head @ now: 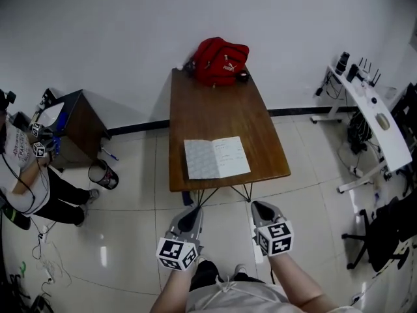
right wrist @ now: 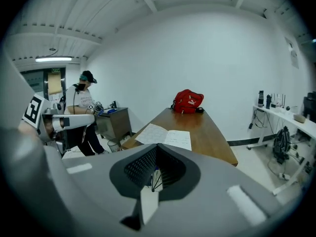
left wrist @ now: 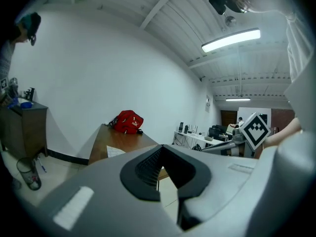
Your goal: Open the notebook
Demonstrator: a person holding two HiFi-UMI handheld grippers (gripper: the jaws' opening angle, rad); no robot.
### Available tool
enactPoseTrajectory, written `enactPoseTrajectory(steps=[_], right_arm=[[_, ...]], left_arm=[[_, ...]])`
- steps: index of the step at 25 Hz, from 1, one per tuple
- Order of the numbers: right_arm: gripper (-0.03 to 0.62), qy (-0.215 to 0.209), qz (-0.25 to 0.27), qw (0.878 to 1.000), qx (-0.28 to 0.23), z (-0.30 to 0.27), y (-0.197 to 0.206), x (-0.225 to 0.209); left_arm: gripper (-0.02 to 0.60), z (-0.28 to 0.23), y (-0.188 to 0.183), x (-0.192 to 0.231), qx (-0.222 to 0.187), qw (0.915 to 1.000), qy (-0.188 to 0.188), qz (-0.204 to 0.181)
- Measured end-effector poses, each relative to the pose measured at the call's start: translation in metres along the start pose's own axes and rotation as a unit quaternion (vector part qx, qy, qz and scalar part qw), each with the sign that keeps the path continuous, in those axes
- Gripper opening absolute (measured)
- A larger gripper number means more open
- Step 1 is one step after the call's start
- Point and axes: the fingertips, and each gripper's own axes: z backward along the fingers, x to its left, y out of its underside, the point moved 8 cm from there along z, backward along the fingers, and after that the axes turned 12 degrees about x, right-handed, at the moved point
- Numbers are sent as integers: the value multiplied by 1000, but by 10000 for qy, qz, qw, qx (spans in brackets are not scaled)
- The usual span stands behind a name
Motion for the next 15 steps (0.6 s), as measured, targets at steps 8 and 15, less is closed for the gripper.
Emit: enactPoseTrajectory(steps=[8,15], right_arm=[[6,-546,536,9960,-470,56,18,-7],[6,-794,648,9924,-678,80,29,-1]], left_arm=[[5,28,14,-77,-278,9982,-509,-123],[5,44,9,-107,-564,9964,-573,-263]])
